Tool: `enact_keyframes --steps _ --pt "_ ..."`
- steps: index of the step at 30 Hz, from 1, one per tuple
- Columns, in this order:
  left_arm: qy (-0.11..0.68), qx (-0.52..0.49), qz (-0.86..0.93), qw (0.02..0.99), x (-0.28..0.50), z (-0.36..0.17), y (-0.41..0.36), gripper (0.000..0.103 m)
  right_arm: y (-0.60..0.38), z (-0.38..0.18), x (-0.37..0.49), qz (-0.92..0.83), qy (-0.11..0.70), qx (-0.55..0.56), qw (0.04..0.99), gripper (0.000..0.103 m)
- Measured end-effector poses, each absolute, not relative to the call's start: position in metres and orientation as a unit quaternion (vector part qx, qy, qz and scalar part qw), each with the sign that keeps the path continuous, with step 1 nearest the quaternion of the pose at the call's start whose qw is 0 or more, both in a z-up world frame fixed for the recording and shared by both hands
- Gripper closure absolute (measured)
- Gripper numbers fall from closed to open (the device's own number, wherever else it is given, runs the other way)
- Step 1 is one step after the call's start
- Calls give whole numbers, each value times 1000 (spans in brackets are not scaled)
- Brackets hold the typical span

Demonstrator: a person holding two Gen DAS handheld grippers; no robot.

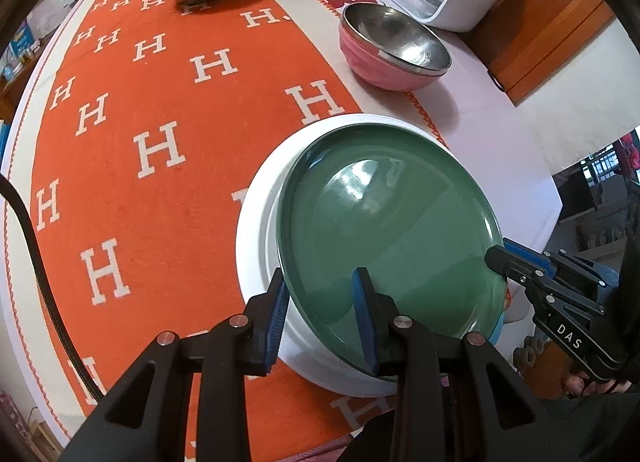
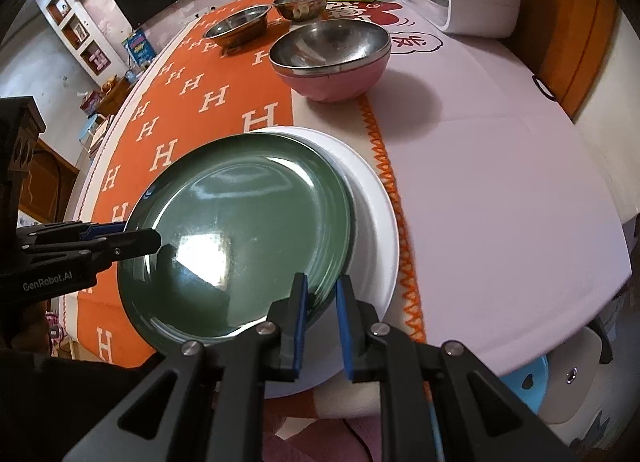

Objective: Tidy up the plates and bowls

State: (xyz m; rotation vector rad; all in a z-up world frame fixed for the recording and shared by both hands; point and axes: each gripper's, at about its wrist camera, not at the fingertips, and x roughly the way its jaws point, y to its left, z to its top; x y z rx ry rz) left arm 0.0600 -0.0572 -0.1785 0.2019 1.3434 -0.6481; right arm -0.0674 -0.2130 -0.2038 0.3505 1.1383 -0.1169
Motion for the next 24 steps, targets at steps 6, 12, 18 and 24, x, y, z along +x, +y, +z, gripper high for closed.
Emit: enact_keyframes --steps 6,12,18,24 --pt "615 93 -280 732 60 -183 -61 73 -218 -208 -62 -42 542 157 824 89" --pt "614 94 -270 736 60 -182 -64 72 -217 -209 -57 -32 548 141 824 87" --pt "613 115 -267 735 60 -182 -71 66 -212 -208 -53 -33 557 120 821 86" --pt "621 127 -270 725 64 -185 -69 60 -204 -200 -54 -33 549 115 827 78"
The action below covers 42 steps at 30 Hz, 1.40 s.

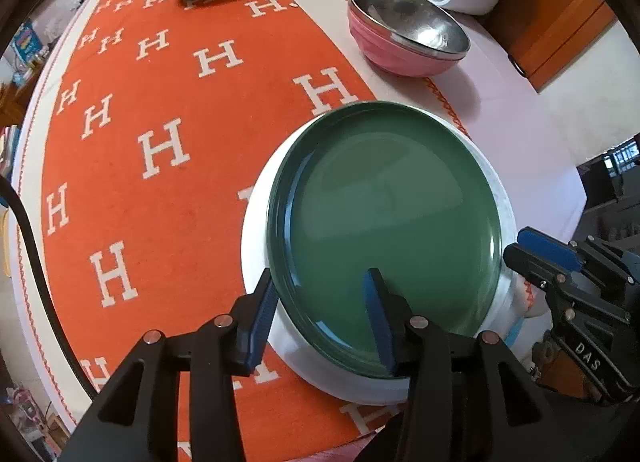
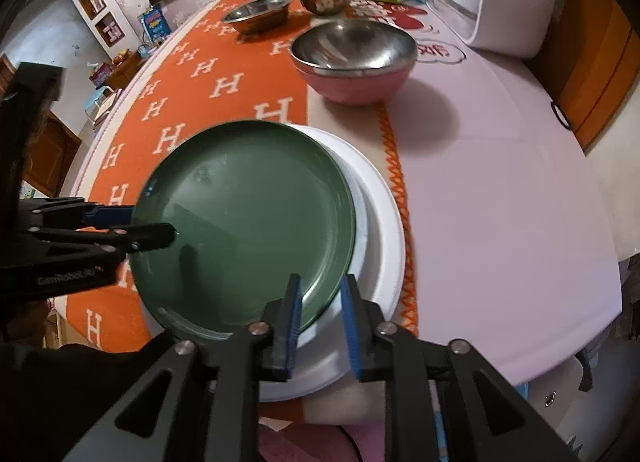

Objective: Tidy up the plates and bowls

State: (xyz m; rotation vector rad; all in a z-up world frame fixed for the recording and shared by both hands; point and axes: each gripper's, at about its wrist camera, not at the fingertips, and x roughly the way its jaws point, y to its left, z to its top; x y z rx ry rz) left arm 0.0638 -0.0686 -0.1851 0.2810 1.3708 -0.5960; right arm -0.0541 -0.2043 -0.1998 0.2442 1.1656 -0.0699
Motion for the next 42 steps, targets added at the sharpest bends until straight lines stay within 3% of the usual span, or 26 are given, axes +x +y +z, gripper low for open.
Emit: enact_keyframes --steps 3,9,14,22,42 --pt "612 135 -282 726 63 -180 -67 58 -193 -195 -56 -40 546 100 831 62" --pt "580 151 -317 735 56 -164 -60 46 -176 -187 -61 -56 534 101 838 62" --pt "555 163 -337 743 51 -150 -44 44 -159 -181 -66 -75 522 110 842 61" --pt "507 160 -323 783 55 -123 0 23 -129 -165 -67 -106 494 96 858 49" --pt "460 92 -202 860 154 -21 109 22 -136 -67 41 -117 451 153 872 42"
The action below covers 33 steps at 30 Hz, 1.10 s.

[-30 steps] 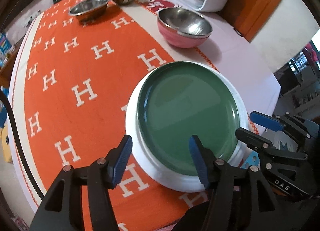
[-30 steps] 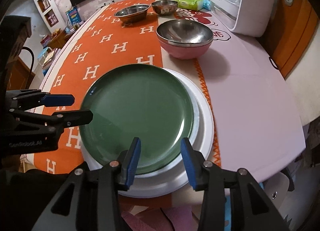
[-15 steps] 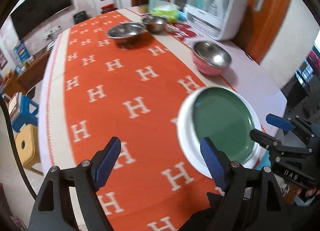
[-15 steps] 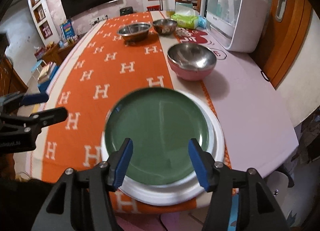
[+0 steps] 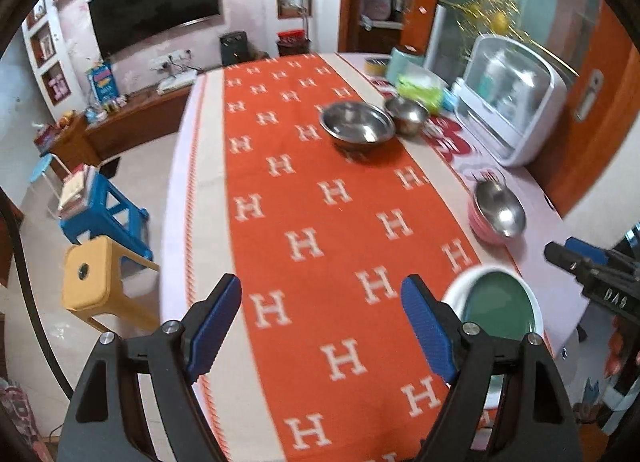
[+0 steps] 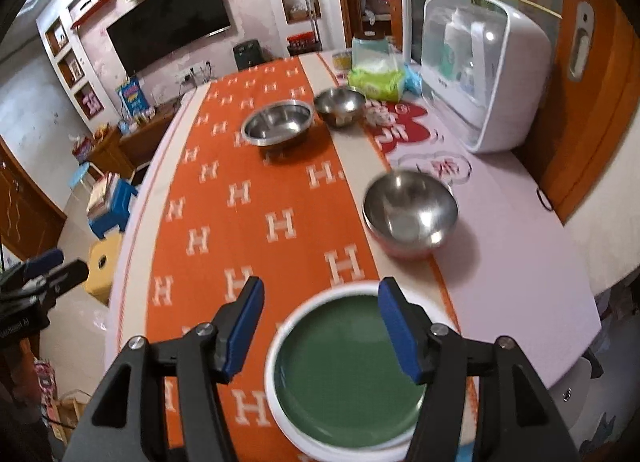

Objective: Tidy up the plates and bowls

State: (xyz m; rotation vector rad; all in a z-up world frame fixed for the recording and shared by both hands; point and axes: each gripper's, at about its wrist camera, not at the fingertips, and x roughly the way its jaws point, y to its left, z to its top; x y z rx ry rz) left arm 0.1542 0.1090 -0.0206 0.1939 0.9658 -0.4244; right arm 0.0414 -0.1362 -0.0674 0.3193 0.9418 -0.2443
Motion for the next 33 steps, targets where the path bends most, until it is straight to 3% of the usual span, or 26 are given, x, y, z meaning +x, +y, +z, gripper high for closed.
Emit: enact_keyframes --steps 11,18,25,33 --pt "417 100 -175 886 228 40 113 22 -156 10 121 -113 377 144 908 33" --pt "393 104 -170 898 275 63 94 22 -169 32 174 -118 346 148 919 31" --pt "387 83 -178 901 322 59 70 22 -189 23 222 -131 332 176 917 31" --pt "388 66 -191 899 366 19 41 22 -208 -22 255 -147 320 210 912 31"
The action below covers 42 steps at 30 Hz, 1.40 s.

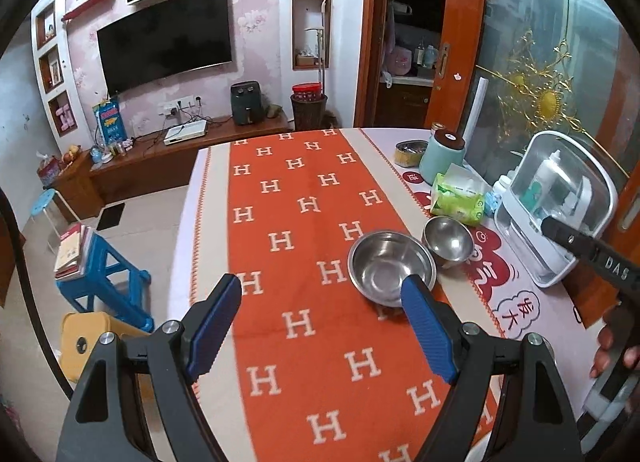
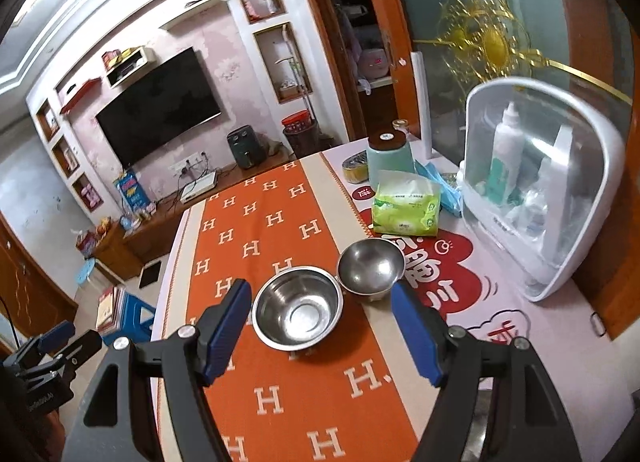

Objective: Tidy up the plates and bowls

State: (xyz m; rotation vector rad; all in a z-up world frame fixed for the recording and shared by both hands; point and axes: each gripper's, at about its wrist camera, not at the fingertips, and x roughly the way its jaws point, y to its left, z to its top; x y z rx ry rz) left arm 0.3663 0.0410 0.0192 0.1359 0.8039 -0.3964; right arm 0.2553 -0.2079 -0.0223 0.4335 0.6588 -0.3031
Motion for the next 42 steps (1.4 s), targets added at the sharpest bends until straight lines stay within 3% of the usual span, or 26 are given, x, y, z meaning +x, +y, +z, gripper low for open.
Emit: enact_keyframes --steps 13,28,31,36,42 --pt "388 63 -219 893 408 -83 -8 22 -216 -125 299 -159 291 234 914 31" --pt "491 -71 -247 832 454 -192 -29 22 -201 -205 322 -138 342 238 899 31" --pt "495 -65 -247 831 455 -201 -36 22 -203 -213 324 -132 344 249 896 43" --pt "502 -66 -247 826 455 -214 -41 34 -207 -227 330 -121 355 272 886 66" --pt "508 -78 -254 819 456 -223 -44 49 -205 -230 331 -101 347 276 890 78"
